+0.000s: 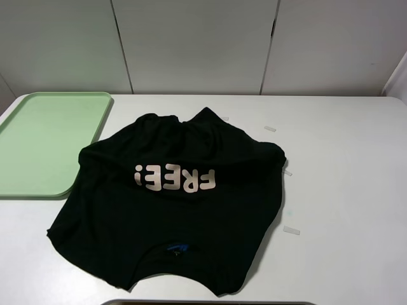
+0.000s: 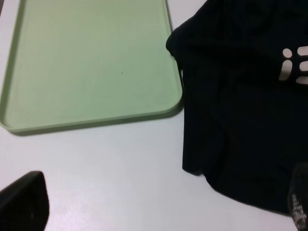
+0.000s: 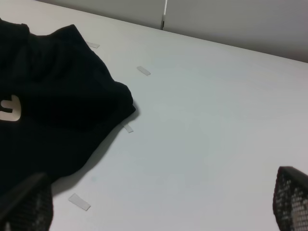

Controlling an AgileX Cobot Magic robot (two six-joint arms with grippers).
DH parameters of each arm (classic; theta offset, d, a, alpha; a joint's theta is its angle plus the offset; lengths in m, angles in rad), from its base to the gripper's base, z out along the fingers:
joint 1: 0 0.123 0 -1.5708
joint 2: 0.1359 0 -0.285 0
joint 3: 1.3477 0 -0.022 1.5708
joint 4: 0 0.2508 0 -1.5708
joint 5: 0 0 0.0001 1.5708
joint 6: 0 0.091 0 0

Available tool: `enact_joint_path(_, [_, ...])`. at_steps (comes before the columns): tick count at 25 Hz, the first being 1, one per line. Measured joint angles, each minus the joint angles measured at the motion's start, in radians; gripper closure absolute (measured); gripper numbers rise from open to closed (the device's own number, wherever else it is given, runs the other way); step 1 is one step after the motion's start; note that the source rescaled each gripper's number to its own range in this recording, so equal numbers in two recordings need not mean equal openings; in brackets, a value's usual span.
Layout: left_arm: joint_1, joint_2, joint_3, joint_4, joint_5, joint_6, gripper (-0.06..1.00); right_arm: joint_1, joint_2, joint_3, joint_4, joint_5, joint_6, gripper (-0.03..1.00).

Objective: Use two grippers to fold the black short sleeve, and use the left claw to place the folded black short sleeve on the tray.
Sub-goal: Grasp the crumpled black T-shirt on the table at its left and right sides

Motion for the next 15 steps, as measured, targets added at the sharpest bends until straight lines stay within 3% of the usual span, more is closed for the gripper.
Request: enact_joint_path(15, [0.000, 0.000, 0.000, 0.001, -0.001, 0.000, -0.06, 0.000, 0.000, 0.000, 0.000, 0.000, 0.000, -0.03])
